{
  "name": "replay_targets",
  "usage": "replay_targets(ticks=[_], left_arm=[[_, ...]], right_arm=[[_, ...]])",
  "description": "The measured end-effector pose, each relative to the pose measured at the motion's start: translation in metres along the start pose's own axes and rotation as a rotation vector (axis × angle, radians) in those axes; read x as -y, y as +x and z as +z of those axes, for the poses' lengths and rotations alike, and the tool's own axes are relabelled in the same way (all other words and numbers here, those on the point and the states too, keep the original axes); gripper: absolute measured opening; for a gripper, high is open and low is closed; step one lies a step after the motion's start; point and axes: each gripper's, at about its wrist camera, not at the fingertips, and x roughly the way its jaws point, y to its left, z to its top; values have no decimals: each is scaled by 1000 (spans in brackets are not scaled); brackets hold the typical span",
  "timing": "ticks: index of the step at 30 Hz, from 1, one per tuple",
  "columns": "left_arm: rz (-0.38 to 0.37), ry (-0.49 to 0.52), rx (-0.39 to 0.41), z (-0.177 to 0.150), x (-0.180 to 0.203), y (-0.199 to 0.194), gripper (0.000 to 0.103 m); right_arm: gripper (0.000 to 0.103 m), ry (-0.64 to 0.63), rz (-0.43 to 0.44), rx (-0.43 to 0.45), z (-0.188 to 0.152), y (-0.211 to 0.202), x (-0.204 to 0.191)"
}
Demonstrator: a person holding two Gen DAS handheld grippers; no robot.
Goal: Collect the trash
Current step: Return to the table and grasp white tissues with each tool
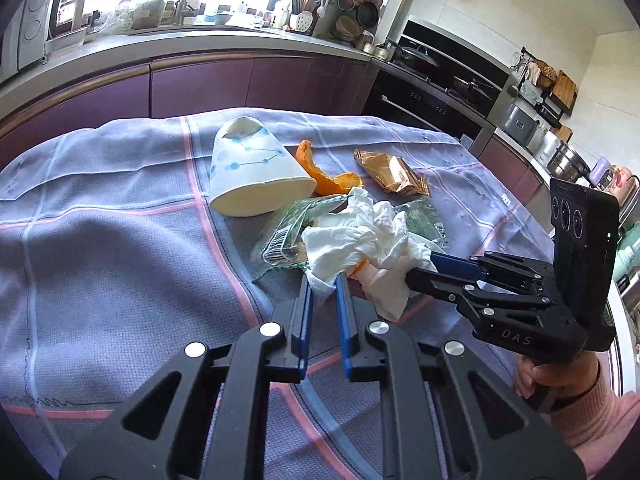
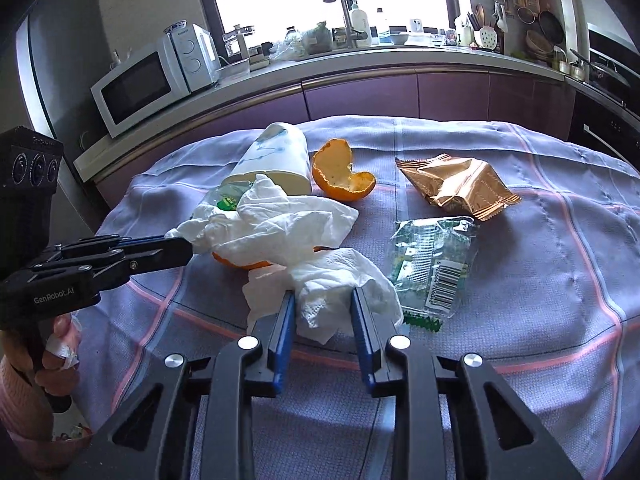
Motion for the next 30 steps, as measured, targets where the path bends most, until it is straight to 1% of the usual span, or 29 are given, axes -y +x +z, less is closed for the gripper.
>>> replay_targets(ticks=[2,5,12,15,22,30], left_arm=[[-8,3,9,-2,1,-6,9],[-21,7,32,-5,2,-19,9],[-26,-3,90,-18,-3,-59,9],[-21,-22,106,-25,-9,-75,8],[-42,-45,130,-46,-25,-109,8],[-16,-64,176,-66,-38,-149,8]], right_arm=[[20,19,20,9,-1,-4,4],[19,44,54,26,0,-13,9],[19,39,88,53,-1,-29,6],[19,27,97,56,-1,-31,1],[19,16,99,65,2,-35,-4],[19,-15,121,78,8,-38,-20]])
